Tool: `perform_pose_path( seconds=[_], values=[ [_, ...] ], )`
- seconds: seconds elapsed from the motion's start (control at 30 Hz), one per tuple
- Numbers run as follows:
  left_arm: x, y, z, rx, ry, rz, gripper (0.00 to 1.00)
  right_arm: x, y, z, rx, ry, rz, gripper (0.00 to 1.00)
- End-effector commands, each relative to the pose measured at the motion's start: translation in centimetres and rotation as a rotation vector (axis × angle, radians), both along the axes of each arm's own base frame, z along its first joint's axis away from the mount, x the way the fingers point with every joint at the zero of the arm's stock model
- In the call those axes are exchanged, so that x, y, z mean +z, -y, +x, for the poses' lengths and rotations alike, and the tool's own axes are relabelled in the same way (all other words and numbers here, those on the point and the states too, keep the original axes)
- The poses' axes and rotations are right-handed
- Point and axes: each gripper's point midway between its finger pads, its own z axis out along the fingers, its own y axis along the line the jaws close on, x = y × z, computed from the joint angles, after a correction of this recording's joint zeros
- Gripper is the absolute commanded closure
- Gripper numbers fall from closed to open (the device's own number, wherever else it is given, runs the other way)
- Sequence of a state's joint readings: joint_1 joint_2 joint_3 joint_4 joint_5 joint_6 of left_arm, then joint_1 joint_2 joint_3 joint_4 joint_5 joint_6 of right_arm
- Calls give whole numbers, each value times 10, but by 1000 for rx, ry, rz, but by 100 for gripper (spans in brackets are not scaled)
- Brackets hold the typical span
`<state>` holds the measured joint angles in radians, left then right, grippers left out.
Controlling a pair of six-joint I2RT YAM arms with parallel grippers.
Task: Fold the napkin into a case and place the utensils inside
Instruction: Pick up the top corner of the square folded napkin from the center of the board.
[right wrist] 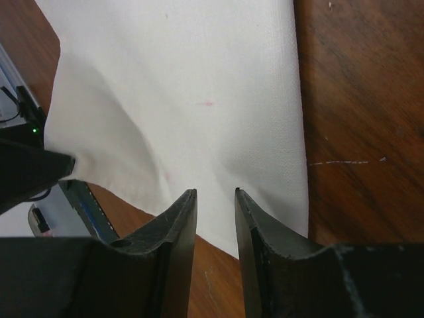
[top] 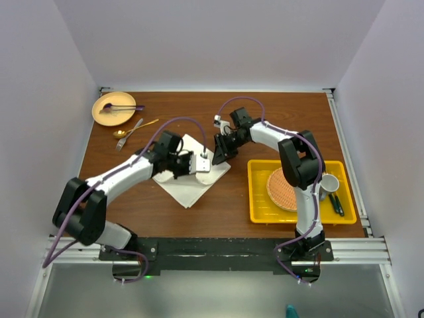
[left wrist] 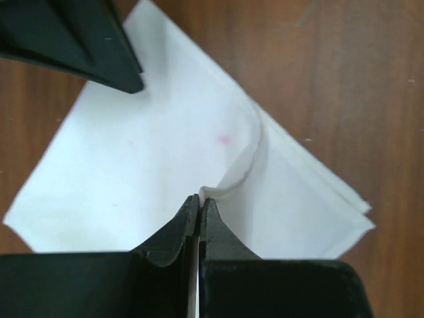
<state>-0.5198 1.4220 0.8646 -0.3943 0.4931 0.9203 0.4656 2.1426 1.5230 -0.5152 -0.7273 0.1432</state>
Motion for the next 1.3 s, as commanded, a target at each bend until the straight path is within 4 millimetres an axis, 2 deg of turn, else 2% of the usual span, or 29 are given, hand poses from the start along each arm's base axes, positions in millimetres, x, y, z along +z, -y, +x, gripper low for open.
perform_pose_path(
  seconds=[0.0,0.03,0.07,0.13,0.17,0.3,0.4,0.43,0.53,0.63,0.67,0.73,0.83,1.0,1.13,1.27],
  values=[
    [13,1,37,-9,-5,-31,100,30,-7,15,28,78,46,65],
    [13,0,43,-2,-13,-38,100,31,-8,20,23,83,46,64],
    [13,-2,58,17,-16,-41,100,31,-7,21,23,81,44,63],
    [12,-6,65,14,-50,-47,100,32,-8,26,20,85,50,63],
    [14,-8,76,17,-62,-52,100,32,-7,26,23,81,50,63],
    [16,-8,52,-66,-168,-83,100,33,-9,25,34,71,62,63],
    [12,-6,8,-140,-248,-104,100,30,-8,25,35,72,57,62],
    [7,-9,-12,-158,-277,-96,100,29,-8,24,37,71,51,62],
    [-3,-6,-47,-192,-299,-77,100,26,-4,20,42,67,42,62],
    [-12,-4,-67,-176,-335,-73,84,21,-1,15,45,63,30,62],
    [-16,-5,-69,-158,-344,-72,75,21,0,14,44,61,28,62],
    [-25,-9,-68,-113,-341,-59,68,21,1,12,43,59,25,62],
    [-33,-11,-69,-94,-316,-53,64,18,3,9,42,53,18,61],
    [-36,-7,-68,-94,-319,-58,59,18,5,7,42,55,12,61],
    [-32,-5,-66,-103,-303,-64,59,18,7,5,48,57,9,61],
    [-27,3,-74,-136,-242,-61,59,16,7,3,53,50,8,61]
  ],
)
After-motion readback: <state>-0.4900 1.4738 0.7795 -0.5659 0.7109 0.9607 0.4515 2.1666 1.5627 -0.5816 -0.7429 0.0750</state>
